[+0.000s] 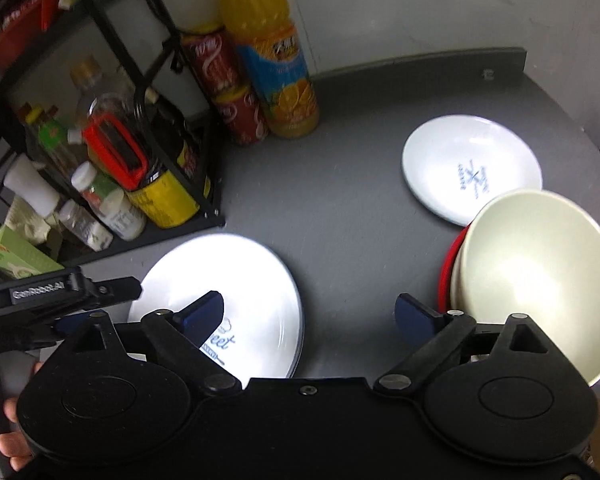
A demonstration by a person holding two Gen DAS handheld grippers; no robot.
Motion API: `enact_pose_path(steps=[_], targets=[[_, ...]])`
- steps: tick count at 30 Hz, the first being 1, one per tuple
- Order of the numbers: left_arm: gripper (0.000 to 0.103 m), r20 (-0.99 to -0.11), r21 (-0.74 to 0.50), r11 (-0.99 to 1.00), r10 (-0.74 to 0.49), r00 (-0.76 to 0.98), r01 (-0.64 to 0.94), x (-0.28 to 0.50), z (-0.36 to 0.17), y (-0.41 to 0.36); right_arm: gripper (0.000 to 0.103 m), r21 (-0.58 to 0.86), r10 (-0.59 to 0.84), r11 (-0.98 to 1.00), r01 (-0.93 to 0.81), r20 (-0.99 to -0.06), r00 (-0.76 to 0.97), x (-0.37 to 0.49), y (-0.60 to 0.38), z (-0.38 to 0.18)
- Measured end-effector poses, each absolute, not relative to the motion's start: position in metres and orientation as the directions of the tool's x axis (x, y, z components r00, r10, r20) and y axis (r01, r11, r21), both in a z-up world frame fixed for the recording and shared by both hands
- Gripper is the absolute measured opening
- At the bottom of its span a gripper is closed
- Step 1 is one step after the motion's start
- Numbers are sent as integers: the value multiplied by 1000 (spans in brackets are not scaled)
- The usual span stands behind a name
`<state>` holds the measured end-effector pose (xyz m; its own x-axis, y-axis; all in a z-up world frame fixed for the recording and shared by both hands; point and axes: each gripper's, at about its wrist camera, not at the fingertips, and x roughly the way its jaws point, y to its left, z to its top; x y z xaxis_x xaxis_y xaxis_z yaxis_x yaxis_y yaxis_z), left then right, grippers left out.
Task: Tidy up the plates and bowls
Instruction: 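Move both tools to the 'BAKERY' plate and close them on its rim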
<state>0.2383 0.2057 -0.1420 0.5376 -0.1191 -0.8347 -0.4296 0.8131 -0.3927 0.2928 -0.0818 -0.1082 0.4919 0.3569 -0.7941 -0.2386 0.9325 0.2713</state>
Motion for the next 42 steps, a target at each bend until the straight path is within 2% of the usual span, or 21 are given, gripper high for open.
enact_pose_path(steps=[2, 21, 30, 42], targets=[[75, -831, -391, 823, -122, 543, -413, 242, -139, 199, 100, 269, 356, 933, -237, -783, 510, 295, -87, -102], [75, -816, -377, 859, -132, 563, -345, 309, -107, 117, 103, 308, 407, 913, -267, -716, 567, 342, -163, -68], [75, -822, -372, 868, -144, 551, -329, 334, -103, 74, 103, 293, 376, 927, -236, -733, 567, 368, -200, -75], [75, -862, -350, 869, -152, 483, -351, 363, -125, 36, 103, 293, 377, 926, -240, -775, 507, 405, -234, -97]])
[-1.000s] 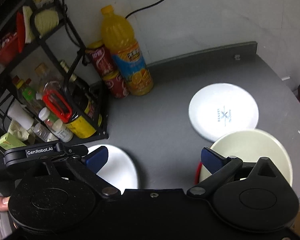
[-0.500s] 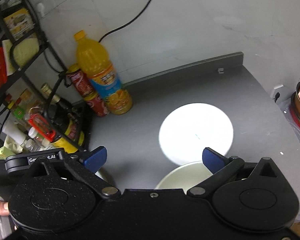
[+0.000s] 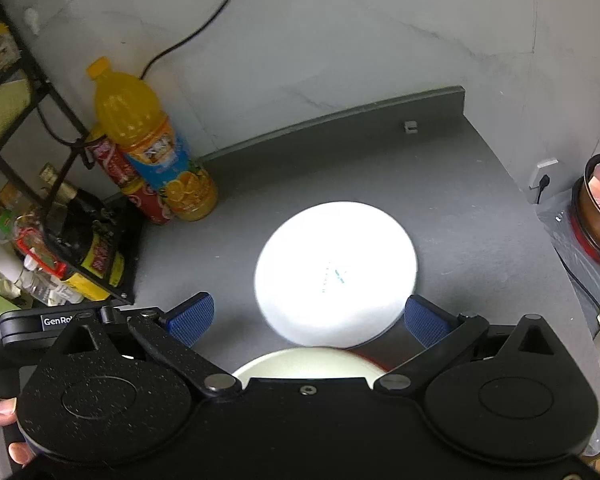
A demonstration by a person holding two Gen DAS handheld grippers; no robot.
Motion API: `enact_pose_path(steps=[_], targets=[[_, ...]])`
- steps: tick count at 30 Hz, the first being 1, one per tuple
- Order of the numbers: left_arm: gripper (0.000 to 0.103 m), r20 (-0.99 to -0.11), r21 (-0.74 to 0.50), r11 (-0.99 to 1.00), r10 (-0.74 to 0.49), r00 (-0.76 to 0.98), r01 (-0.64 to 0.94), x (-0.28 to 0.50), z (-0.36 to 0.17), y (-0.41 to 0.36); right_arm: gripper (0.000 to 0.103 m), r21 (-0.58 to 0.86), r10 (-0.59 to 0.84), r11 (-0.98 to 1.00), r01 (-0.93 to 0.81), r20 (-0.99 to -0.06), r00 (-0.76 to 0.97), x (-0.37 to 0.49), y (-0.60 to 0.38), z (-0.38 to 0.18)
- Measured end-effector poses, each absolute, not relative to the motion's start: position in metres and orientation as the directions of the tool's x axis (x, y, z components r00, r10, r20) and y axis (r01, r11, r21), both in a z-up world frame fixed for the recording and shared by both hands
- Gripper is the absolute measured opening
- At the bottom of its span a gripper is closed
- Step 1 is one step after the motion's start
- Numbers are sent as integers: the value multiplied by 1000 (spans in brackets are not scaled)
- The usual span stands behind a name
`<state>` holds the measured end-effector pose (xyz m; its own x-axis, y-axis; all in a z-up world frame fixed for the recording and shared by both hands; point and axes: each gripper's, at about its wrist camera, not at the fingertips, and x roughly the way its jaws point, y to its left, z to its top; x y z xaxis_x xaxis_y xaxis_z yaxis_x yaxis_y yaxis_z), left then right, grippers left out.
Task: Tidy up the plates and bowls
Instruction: 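Move both tools to the 'BAKERY' plate and close them on its rim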
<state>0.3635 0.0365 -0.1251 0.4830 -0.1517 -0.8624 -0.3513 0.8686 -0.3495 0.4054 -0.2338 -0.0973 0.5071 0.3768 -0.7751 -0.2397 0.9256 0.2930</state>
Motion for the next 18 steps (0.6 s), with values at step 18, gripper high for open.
enact_pose_path(steps=[18], targets=[[68, -876, -404, 789, -189, 443, -462, 412, -178, 25, 65, 347, 406, 911, -222, -849, 339, 487, -283, -161]])
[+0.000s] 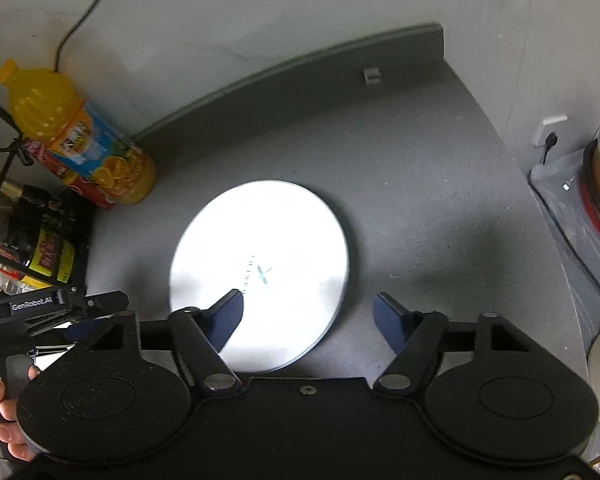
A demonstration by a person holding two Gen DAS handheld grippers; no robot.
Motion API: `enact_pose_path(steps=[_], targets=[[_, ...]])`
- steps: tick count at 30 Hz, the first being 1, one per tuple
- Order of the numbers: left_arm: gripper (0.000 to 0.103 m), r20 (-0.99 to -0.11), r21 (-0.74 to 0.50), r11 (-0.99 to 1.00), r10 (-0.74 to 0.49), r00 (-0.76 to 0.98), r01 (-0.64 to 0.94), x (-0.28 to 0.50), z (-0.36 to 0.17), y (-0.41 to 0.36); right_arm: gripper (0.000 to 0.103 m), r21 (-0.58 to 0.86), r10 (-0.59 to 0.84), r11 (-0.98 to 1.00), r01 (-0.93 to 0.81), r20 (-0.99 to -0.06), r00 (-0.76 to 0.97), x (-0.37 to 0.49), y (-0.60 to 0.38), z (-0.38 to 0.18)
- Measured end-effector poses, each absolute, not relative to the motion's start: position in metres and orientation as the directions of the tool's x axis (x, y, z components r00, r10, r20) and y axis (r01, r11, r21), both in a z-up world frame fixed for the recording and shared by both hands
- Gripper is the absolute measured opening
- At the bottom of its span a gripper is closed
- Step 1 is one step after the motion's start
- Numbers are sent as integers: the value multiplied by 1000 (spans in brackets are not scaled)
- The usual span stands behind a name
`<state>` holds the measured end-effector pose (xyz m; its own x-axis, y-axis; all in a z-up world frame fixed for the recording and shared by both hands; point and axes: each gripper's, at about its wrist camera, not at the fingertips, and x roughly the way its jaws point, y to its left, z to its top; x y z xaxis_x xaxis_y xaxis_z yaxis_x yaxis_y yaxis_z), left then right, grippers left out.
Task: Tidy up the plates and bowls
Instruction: 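Move both tools to the 'BAKERY' plate and close them on its rim, then lift the 'BAKERY' plate with both tools and carry it over the plate stack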
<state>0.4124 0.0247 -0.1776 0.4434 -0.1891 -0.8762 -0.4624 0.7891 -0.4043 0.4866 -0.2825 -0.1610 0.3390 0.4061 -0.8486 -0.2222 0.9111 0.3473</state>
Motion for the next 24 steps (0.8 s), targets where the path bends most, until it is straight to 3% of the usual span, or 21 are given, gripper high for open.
enact_pose_path(steps=[8, 14, 16, 20, 22, 24], targets=[[59, -869, -440, 761, -225, 441, -478, 432, -198, 18, 45, 429, 469, 880, -205, -852, 231, 517, -292, -204], [48, -879, -431, 749, -224, 421, -503, 442, -213, 13, 35, 436, 480, 870, -231, -858, 185, 526, -289, -229], [40, -883, -426, 750, -223, 413, -506, 443, -219, 12, 32, 440, 481, 869, -227, -859, 175, 528, -289, -236], [32, -878, -432, 745, -221, 423, -507, 446, -224, 13, 25, 454, 491, 863, -221, -857, 156, 529, -285, -244], [20, -884, -429, 746, -231, 407, -509, 449, -226, 15, 25, 458, 494, 862, -220, -857, 151, 529, -283, -246], [14, -890, -427, 741, -243, 385, -519, 450, -231, 15, 23, 456, 491, 863, -218, -859, 146, 529, -282, -248]])
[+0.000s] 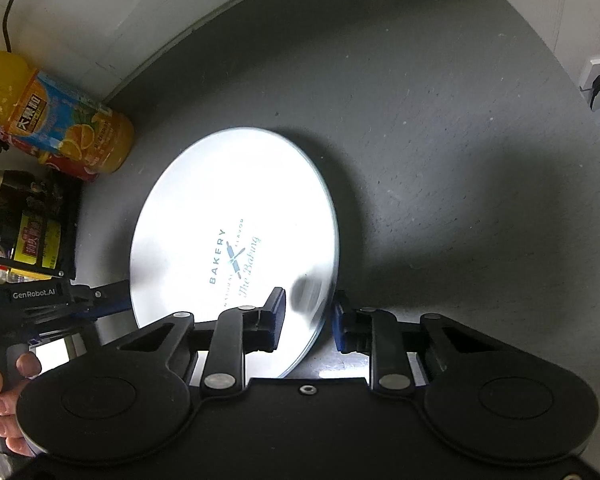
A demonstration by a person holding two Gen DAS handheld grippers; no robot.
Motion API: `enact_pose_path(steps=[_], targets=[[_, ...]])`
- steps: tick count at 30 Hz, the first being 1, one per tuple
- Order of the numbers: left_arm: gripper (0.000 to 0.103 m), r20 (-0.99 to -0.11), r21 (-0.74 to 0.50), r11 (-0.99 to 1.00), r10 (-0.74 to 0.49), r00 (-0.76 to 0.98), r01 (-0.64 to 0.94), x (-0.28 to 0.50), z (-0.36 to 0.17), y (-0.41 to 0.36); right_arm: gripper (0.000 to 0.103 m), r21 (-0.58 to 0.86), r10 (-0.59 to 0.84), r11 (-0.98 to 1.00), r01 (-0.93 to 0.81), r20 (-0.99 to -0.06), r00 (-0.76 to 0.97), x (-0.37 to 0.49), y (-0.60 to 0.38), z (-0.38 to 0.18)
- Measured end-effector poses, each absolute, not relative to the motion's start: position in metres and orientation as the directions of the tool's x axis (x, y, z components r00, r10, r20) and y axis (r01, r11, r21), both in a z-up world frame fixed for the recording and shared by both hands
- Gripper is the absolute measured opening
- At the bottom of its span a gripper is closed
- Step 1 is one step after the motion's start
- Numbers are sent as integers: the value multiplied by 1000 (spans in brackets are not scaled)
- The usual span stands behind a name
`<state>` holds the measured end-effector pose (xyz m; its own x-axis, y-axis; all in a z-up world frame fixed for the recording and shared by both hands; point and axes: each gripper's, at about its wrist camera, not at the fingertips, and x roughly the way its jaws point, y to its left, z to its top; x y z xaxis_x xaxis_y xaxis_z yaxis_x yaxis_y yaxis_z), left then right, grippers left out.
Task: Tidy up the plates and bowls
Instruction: 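Lift the 'BAKERY' plate with both tools and carry it over the plate stack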
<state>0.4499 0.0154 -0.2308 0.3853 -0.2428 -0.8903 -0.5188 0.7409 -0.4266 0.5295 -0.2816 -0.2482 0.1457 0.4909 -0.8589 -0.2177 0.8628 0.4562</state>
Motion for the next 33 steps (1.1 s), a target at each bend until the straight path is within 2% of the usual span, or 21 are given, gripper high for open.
enact_pose_path(steps=[7, 12, 19, 29, 33], targets=[[13, -893, -430, 739, -263, 366, -519, 451, -238, 11, 20, 437, 469, 878, -197, -866, 171, 534, -287, -245], [14, -876, -452, 724, -251, 412, -521, 447, -221, 21, 21, 458, 485, 872, -172, -854, 188, 535, -302, -241], [26, -841, -503, 713, -275, 466, -488, 450, -201, 24, 21, 466, 491, 869, -163, -851, 185, 533, -304, -242], [26, -865, -473, 737, -283, 414, -484, 460, -227, 6, 20, 473, 496, 866, -162, -853, 163, 539, -297, -247], [22, -872, -467, 740, -296, 390, -484, 464, -240, 3, 20, 464, 491, 868, -178, -856, 160, 543, -290, -245]])
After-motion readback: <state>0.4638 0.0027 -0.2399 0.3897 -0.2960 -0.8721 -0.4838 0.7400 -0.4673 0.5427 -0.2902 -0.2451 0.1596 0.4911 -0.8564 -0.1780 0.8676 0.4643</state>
